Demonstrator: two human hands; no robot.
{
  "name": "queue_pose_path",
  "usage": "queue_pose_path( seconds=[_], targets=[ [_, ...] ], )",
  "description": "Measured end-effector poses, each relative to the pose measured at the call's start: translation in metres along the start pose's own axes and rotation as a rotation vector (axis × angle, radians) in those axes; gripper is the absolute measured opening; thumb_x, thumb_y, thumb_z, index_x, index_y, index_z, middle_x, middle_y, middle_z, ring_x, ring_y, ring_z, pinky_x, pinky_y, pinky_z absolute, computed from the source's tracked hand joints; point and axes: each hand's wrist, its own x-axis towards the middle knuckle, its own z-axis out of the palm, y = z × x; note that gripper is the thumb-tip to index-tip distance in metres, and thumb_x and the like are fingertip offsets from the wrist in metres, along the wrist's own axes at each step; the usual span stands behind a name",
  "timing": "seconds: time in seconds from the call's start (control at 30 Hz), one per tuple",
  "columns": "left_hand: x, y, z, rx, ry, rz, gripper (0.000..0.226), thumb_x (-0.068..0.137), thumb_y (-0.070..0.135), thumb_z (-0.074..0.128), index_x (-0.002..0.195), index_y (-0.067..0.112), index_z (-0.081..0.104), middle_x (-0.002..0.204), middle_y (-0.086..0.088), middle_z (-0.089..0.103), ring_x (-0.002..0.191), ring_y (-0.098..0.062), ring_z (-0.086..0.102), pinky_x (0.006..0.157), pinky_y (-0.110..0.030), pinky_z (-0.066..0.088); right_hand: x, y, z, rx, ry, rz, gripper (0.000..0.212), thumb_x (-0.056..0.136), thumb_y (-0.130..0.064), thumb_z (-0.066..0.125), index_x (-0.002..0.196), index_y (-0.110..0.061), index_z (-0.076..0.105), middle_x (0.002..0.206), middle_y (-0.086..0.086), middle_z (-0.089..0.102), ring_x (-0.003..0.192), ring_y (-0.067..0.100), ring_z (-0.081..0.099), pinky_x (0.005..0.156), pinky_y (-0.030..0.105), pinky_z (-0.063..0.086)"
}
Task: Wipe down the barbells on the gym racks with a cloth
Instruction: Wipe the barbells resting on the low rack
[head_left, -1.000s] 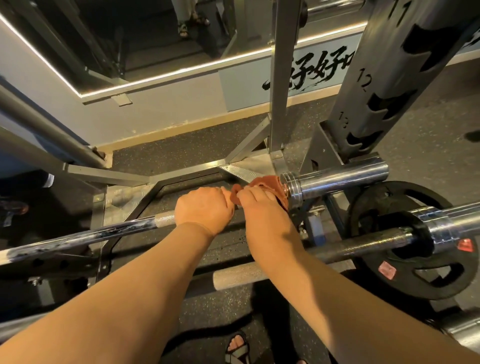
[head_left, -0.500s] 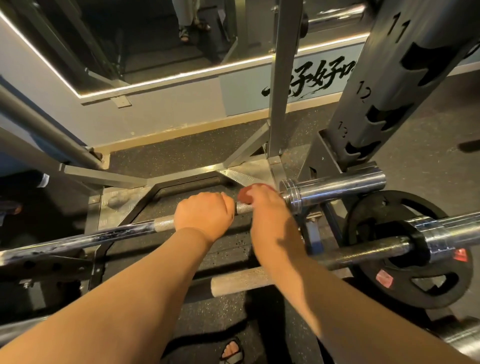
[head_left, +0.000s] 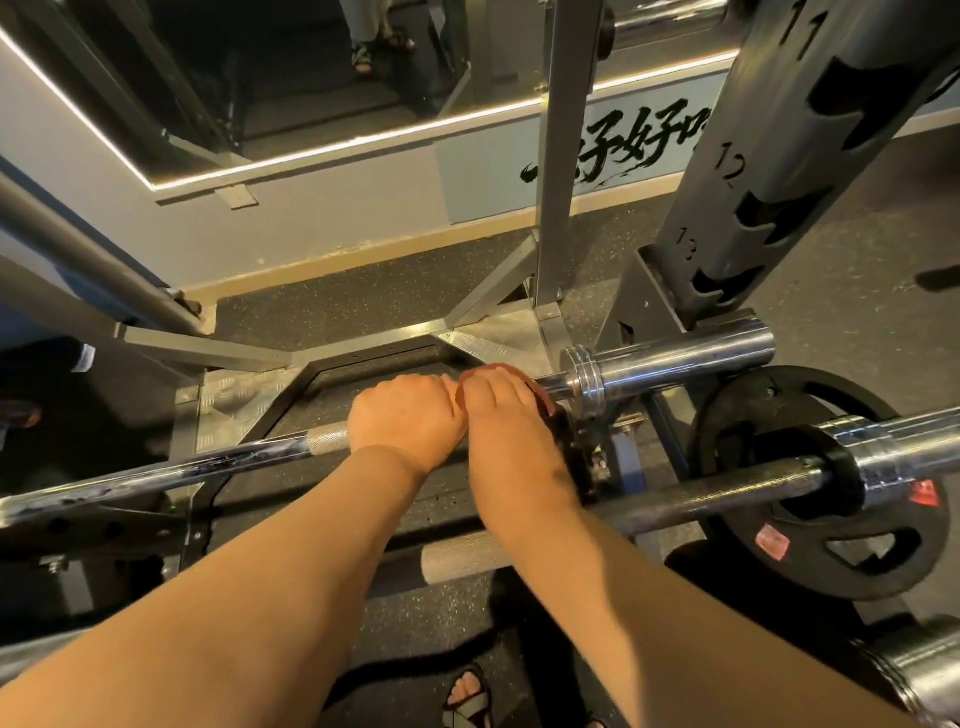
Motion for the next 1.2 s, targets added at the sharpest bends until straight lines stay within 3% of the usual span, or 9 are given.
queue_pose_path(
  seconds=[0.1,0.27,0.43,0.53,0.63,0.8,0.9,1.0,1.2],
  targets=[
    [-0.001,0.000,0.001,-0.006,0.029,-0.006,0.052,0.103,0.041,0.024,0.067,0.020,0.055,0.066,0.004,0.053,0.059,-0.019,0.047,0.058,-0.032,0.031,-0.004,0.030,-0.015,0.066,-0.004,-0.011,0.055,0.101,-0.005,0.045,0.153,-0.019,0.032,0.161,0.001,0.027,0.143,0.012,0.026,0.116,0.024,0.023],
    [-0.003,0.002,-0.003,-0.030,0.026,-0.019,0.054,0.103,0.037,0.025,0.063,0.019,0.056,0.061,0.001,0.054,0.054,-0.016,0.047,0.058,-0.032,0.036,-0.014,0.030,-0.024,0.069,-0.030,0.035,0.054,0.100,-0.004,0.031,0.153,-0.013,0.035,0.161,0.005,0.030,0.148,0.018,0.024,0.117,0.019,0.017],
    [-0.005,0.003,-0.006,-0.037,-0.008,-0.034,0.053,0.103,0.037,0.026,0.066,0.019,0.059,0.063,0.001,0.058,0.059,-0.019,0.055,0.059,-0.031,0.040,-0.008,0.027,-0.075,0.236,-0.281,0.120,0.032,0.104,-0.010,0.048,0.135,-0.019,0.052,0.115,0.001,0.058,0.104,0.013,0.058,0.088,0.024,0.050],
    [-0.004,0.002,-0.008,-0.006,-0.021,-0.003,0.050,0.103,0.036,0.025,0.070,0.020,0.059,0.063,0.001,0.057,0.058,-0.018,0.054,0.056,-0.030,0.037,-0.011,0.050,-0.112,0.415,0.065,0.120,0.024,0.109,-0.014,0.042,0.126,-0.022,0.056,0.096,-0.013,0.056,0.080,-0.013,0.059,0.065,0.003,0.044],
    [-0.003,0.002,-0.009,0.030,-0.032,0.024,0.047,0.103,0.035,0.024,0.071,0.021,0.055,0.064,0.002,0.056,0.056,-0.016,0.051,0.051,-0.029,0.031,-0.017,0.079,-0.110,0.174,0.433,-0.049,0.028,0.107,-0.017,0.045,0.134,-0.012,0.053,0.105,-0.010,0.056,0.092,-0.012,0.058,0.081,0.005,0.046],
    [-0.004,0.004,-0.012,0.031,-0.043,0.026,0.043,0.104,0.032,0.026,0.072,0.022,0.054,0.066,0.002,0.056,0.060,-0.018,0.054,0.057,-0.032,0.041,-0.013,0.114,-0.042,-0.433,0.002,-0.221,0.023,0.098,-0.013,0.059,0.114,0.001,0.070,0.144,0.032,0.049,0.134,0.049,0.048,0.114,0.060,0.037],
    [-0.006,0.005,-0.013,0.043,-0.057,0.030,0.037,0.105,0.028,0.027,0.086,0.020,0.057,0.074,0.001,0.060,0.070,-0.023,0.060,0.067,-0.036,0.050,0.005,0.103,-0.041,-0.551,-0.042,-0.166,0.037,0.102,-0.025,0.053,0.134,-0.010,0.058,0.154,0.024,0.036,0.141,0.043,0.036,0.121,0.054,0.026],
    [-0.011,0.011,-0.016,0.015,-0.048,0.020,0.032,0.105,0.024,0.029,0.091,0.017,0.057,0.084,-0.002,0.066,0.076,-0.026,0.063,0.076,-0.041,0.055,0.023,0.095,-0.042,-0.468,0.024,-0.064,0.041,0.102,-0.031,0.042,0.140,-0.014,0.046,0.139,0.011,0.043,0.130,0.030,0.040,0.115,0.046,0.030],
    [0.004,0.085,-0.021,-0.074,-0.156,0.189,0.034,0.106,0.029,0.030,0.105,0.019,0.063,0.101,-0.002,0.067,0.086,-0.027,0.062,0.073,-0.038,0.044,0.021,0.096,-0.040,-0.352,0.055,-0.016,0.038,0.105,-0.029,0.045,0.141,-0.017,0.041,0.140,0.008,0.045,0.134,0.028,0.039,0.119,0.043,0.025]
  ],
)
